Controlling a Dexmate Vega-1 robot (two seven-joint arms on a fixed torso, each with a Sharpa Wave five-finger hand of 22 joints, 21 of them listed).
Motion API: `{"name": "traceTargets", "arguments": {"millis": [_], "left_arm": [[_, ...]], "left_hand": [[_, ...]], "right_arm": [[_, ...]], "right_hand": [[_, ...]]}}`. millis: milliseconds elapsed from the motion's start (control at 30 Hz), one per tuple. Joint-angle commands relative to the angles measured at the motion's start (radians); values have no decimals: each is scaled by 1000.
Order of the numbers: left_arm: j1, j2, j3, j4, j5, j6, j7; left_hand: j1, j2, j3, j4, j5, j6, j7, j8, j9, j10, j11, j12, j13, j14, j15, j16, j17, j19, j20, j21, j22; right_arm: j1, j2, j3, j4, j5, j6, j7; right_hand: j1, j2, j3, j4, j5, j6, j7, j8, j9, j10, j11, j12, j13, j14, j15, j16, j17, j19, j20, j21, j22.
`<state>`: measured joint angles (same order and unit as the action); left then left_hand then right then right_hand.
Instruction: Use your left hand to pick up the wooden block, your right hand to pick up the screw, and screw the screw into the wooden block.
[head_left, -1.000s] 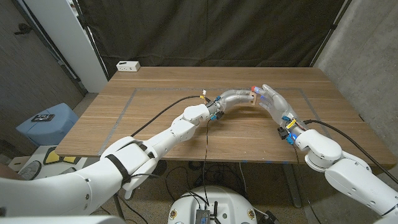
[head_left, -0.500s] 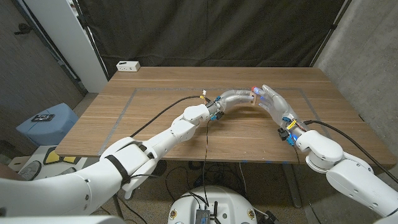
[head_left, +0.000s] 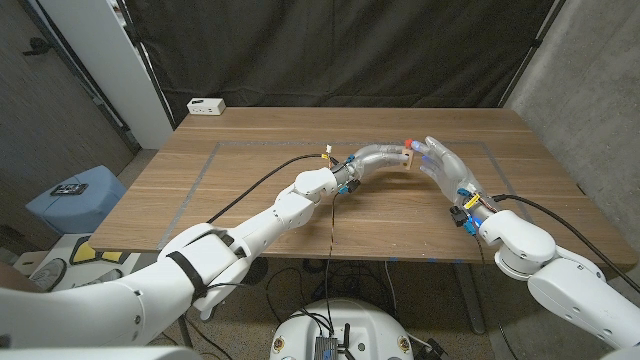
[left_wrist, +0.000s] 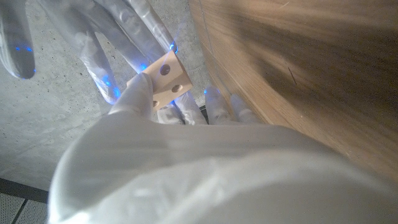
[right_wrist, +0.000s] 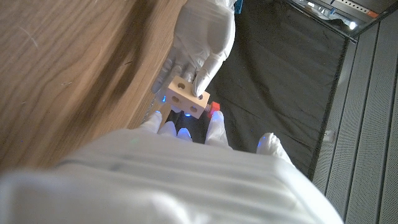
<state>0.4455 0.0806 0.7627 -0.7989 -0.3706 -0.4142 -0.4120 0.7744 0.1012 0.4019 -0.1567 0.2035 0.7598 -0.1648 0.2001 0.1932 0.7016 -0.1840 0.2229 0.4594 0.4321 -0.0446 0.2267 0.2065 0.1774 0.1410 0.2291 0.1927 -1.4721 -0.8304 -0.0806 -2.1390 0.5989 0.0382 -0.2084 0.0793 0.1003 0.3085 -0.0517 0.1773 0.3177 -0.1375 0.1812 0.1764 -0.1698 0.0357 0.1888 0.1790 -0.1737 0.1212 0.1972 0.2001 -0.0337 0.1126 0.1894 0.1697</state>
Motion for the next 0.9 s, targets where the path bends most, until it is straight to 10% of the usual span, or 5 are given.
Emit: {"name": "traceTargets", "arguments": {"millis": [33,900], "left_arm": [[14,17,3,-44,6,14,16],[24,26,9,-73,11,29,36]], "left_hand": [[-1,12,2,4,5,27,17,4,5,3,4,7,0,8,-26,6,2,4,0,7,6],[-2,12,2,4,5,25,18,3,5,3,4,7,0,7,-23,6,3,3,2,7,6]], "right_arm": [[-2,8,18,21,-8,14,5],[106,5,-27,122,13,31,98]], "right_hand": [[7,12,7,-3,-1,-6,-1,-2,1,-69,-5,6,3,-118,-3,9,2,5,2,8,2],[-2,5,2,0,-2,-47,-7,-11,1,-94,-4,-3,3,-132,2,5,4,-5,7,3,2]]}}
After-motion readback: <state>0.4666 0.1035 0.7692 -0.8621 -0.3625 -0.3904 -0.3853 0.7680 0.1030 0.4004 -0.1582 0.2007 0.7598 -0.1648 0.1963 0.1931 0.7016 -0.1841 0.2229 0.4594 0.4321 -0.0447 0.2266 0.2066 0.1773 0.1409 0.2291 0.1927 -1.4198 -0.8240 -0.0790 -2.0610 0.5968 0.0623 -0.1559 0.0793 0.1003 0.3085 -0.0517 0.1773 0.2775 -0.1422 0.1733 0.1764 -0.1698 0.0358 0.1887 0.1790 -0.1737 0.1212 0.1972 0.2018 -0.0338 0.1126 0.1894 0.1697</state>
